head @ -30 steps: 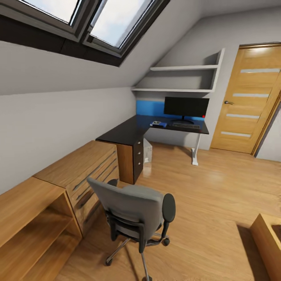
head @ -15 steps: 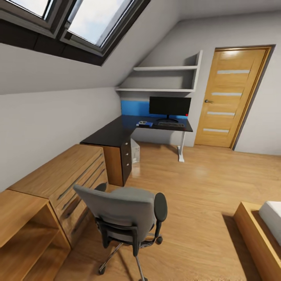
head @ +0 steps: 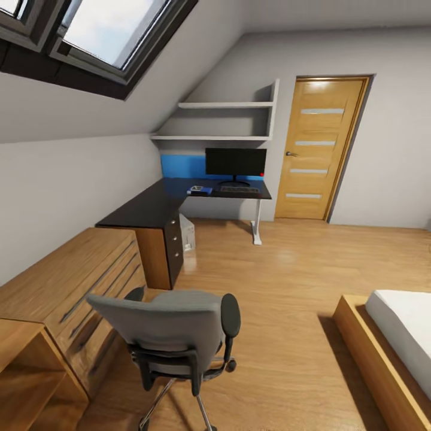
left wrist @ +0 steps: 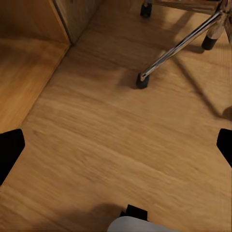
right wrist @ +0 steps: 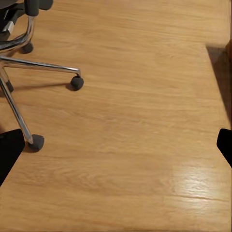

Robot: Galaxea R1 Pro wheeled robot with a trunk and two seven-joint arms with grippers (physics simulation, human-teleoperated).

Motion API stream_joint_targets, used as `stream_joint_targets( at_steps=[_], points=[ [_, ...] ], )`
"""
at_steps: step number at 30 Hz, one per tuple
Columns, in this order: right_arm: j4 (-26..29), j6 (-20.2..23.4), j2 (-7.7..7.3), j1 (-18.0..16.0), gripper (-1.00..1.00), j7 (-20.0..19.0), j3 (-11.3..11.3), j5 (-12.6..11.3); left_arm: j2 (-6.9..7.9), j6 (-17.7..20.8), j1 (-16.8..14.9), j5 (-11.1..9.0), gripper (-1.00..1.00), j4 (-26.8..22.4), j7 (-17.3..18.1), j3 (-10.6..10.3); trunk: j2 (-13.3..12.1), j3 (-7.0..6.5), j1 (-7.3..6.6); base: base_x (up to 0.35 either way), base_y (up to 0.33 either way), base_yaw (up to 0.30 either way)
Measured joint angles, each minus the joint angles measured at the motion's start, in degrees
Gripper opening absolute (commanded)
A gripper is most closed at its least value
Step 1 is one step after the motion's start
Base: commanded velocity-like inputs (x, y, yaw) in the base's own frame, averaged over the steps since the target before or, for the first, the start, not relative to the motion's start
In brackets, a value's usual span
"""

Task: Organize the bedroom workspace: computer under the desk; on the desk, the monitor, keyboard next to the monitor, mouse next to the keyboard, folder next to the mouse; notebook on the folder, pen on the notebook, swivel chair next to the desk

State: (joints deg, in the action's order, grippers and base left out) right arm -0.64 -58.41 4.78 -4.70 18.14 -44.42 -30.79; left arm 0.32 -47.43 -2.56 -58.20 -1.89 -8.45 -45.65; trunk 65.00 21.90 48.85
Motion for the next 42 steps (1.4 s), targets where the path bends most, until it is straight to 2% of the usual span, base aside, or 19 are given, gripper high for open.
stream_joint_targets(
  at_steps=[6, 20, 30, 35, 42],
  points=[
    [0.00, 0.01, 0.02, 0.00, 1.00, -0.01, -0.01, 0.00, 0.00, -0.02, 0.00, 0.02, 1.00, 0.00, 0.04, -0.07, 0.00, 0.01, 0.00, 0.000, 0.313, -0.187],
    [-0.03, 0.01, 0.05, 0.00, 1.00, 0.00, -0.09, 0.01, 0.00, -0.01, 0.01, 0.07, 1.00, 0.00, 0.15, -0.10, 0.00, 0.01, -0.01, 0.019, 0.316, -0.017],
    [-0.05, 0.00, 0.03, 0.00, 1.00, 0.01, -0.08, 0.00, 0.01, 0.04, 0.01, 0.01, 1.00, -0.02, 0.07, -0.09, 0.00, 0.02, 0.00, 0.015, 0.059, 0.000],
    [-0.03, 0.02, 0.07, 0.00, 1.00, -0.01, -0.09, 0.01, 0.00, 0.05, 0.01, 0.01, 1.00, 0.00, 0.08, -0.10, 0.00, 0.02, 0.00, 0.000, 0.285, 0.000],
    [-0.02, 0.00, 0.06, 0.00, 1.00, 0.01, -0.09, 0.00, 0.00, 0.05, 0.01, -0.01, 1.00, -0.02, -0.03, -0.07, 0.00, 0.02, 0.00, 0.000, 0.074, 0.000]
  ],
)
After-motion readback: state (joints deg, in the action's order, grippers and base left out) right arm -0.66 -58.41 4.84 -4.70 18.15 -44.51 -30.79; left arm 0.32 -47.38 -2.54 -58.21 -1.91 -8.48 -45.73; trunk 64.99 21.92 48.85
